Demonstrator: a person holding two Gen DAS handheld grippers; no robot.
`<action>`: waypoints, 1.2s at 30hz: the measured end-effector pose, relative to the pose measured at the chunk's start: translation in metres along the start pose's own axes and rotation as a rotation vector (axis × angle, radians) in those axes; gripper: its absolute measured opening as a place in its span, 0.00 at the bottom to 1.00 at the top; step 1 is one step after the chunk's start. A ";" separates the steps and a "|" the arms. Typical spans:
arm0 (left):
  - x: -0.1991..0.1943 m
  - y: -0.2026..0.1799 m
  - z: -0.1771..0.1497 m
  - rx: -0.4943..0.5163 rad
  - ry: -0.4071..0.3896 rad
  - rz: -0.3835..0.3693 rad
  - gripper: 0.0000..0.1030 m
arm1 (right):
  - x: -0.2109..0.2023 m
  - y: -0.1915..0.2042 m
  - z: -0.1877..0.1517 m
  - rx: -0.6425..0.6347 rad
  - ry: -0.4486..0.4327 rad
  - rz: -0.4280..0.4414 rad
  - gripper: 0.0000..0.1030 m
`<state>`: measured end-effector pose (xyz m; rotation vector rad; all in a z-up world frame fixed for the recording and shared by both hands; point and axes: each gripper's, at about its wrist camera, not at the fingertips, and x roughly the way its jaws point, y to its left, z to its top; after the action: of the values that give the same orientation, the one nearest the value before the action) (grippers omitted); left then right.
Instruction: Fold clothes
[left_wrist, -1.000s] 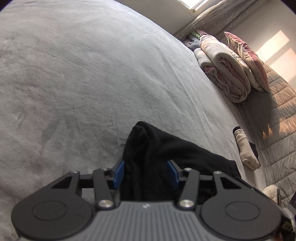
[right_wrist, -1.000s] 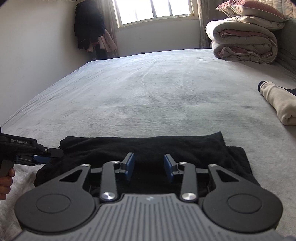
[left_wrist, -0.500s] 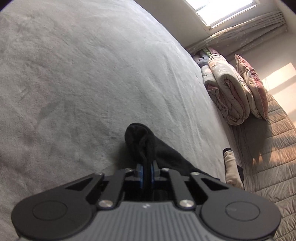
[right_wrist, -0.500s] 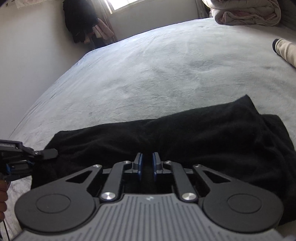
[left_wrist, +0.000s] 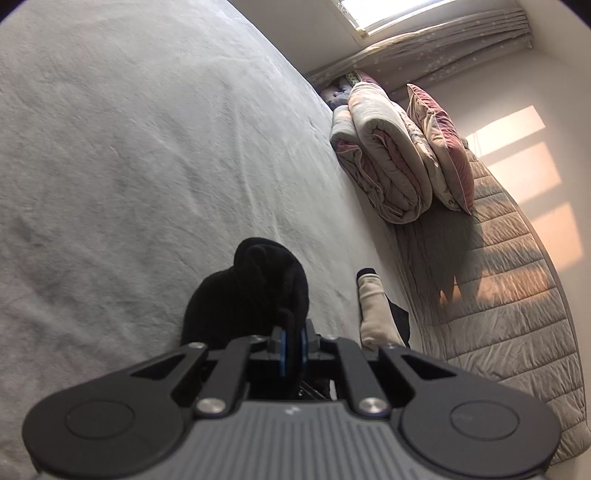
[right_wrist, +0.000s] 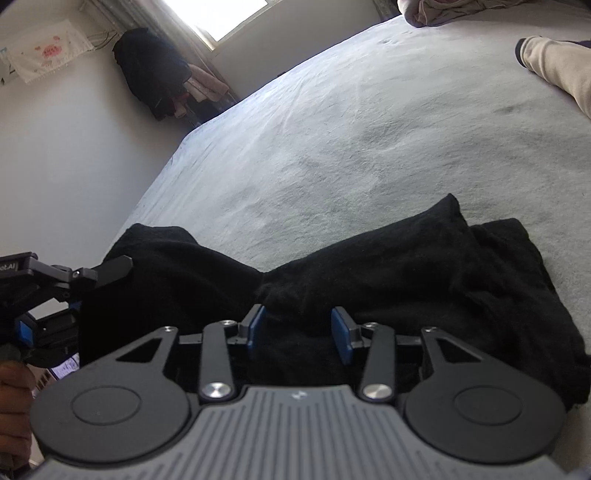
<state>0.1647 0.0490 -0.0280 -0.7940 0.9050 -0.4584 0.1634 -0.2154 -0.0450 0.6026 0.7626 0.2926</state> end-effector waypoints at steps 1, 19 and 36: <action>0.006 -0.004 -0.002 0.004 0.010 -0.003 0.07 | -0.004 -0.005 0.002 0.031 -0.005 0.014 0.43; 0.061 -0.012 -0.013 -0.022 0.100 -0.154 0.42 | -0.040 -0.077 0.009 0.419 -0.048 0.222 0.64; 0.041 0.028 -0.019 0.248 -0.062 0.074 0.26 | -0.059 -0.022 0.028 0.176 -0.118 0.043 0.14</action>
<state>0.1724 0.0319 -0.0777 -0.5440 0.7987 -0.4682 0.1436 -0.2714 -0.0099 0.7963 0.6662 0.2285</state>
